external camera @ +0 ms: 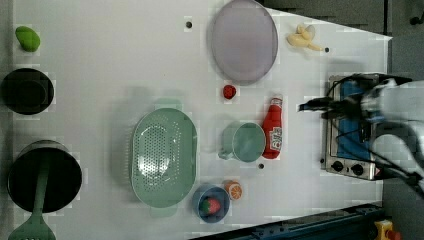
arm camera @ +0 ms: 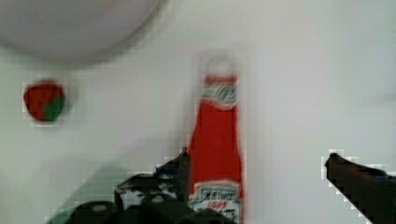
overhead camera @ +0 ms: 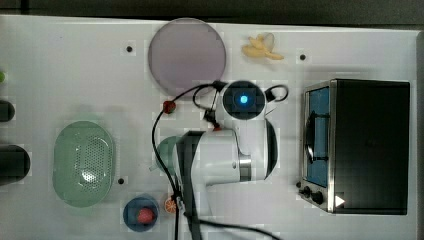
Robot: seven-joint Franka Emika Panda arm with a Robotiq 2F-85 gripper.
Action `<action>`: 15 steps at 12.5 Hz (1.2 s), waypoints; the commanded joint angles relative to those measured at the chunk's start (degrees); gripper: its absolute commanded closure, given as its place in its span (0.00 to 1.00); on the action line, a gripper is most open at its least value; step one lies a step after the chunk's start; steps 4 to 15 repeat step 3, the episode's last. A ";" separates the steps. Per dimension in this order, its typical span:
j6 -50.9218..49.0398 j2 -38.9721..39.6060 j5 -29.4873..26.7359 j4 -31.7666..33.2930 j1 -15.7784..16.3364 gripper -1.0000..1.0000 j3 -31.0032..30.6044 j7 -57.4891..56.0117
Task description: Pick ketchup from strainer and place it on the table
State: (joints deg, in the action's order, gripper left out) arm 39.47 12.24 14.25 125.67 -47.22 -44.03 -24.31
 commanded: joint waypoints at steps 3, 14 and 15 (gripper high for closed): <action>-17.76 -9.82 -8.82 -15.18 0.46 0.00 -0.68 17.71; -17.76 -9.82 -8.82 -15.18 0.46 0.00 -0.68 17.71; -17.76 -9.82 -8.82 -15.18 0.46 0.00 -0.68 17.71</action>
